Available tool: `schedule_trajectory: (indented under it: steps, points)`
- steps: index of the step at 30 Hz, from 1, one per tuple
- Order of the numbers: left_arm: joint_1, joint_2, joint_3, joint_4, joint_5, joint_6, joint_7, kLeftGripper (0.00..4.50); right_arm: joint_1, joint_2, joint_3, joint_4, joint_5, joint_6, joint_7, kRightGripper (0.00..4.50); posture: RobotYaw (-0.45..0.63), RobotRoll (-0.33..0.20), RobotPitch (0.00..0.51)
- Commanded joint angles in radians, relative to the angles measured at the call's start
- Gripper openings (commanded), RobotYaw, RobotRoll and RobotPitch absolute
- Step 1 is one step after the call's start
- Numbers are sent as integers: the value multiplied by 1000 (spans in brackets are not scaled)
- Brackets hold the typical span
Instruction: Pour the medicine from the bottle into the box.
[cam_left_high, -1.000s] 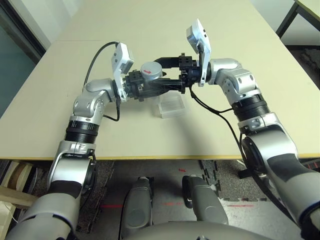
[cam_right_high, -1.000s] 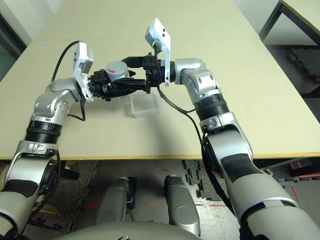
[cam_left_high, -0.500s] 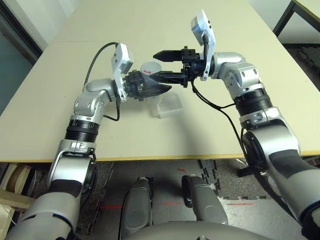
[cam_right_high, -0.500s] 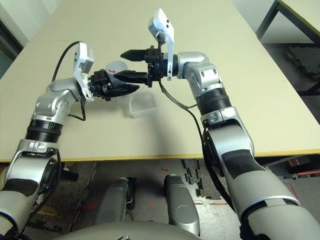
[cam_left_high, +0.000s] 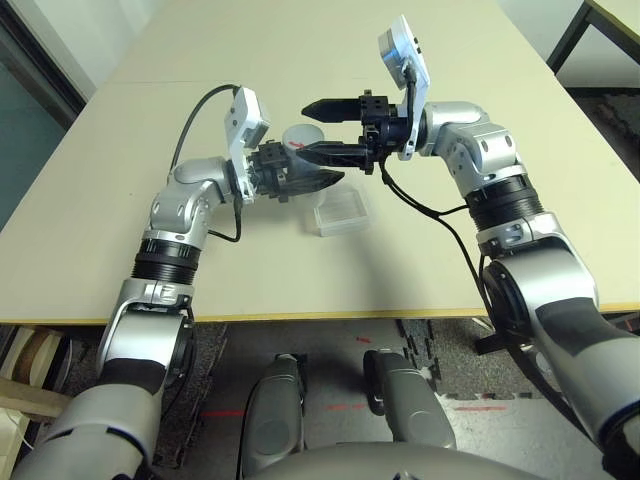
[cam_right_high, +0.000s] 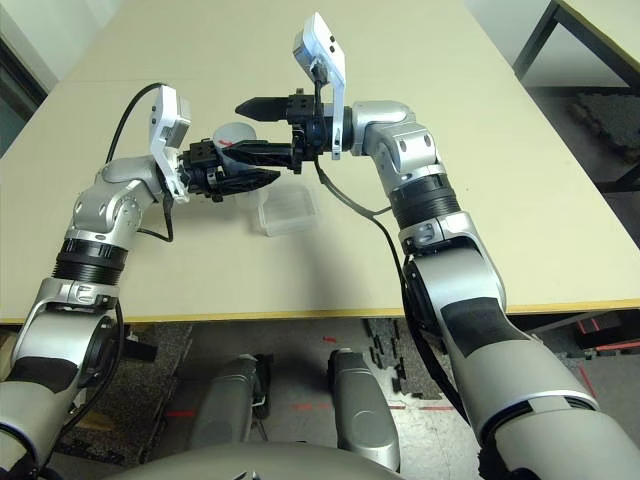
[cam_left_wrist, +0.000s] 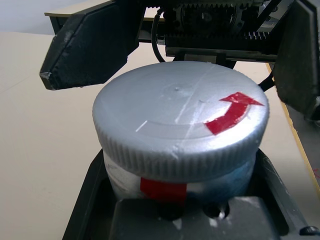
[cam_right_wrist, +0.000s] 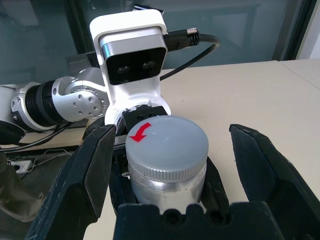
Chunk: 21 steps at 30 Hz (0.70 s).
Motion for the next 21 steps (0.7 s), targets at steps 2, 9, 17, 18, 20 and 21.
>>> schedule_trajectory:
  steps: [2, 9, 17, 18, 20, 21]
  points:
    - [-15, -6, -4, 9, 16, -2, -3, 2714, 1, 6, 6, -14, -8, -9, 10, 4500, -83, 0, 138]
    - [-19, -12, -2, 8, 15, 0, -1, 2714, 8, 4, 14, -23, -16, -18, 15, 3542, -84, 0, 138]
    - [-17, -11, 3, -1, 9, 10, -4, 2714, 19, -5, 24, -33, -29, -37, 41, 2562, -81, 0, 140]
    - [-17, -10, 4, -2, 7, 12, -6, 2714, 19, -6, 26, -33, -30, -41, 47, 2562, -81, 0, 140]
    - [-15, -8, 5, -7, 2, 20, -11, 2714, 21, -8, 29, -35, -26, -49, 70, 2562, -80, 0, 140]
    - [-14, -6, 5, -11, -1, 26, -15, 2714, 23, -11, 33, -36, -24, -58, 95, 2562, -80, 0, 140]
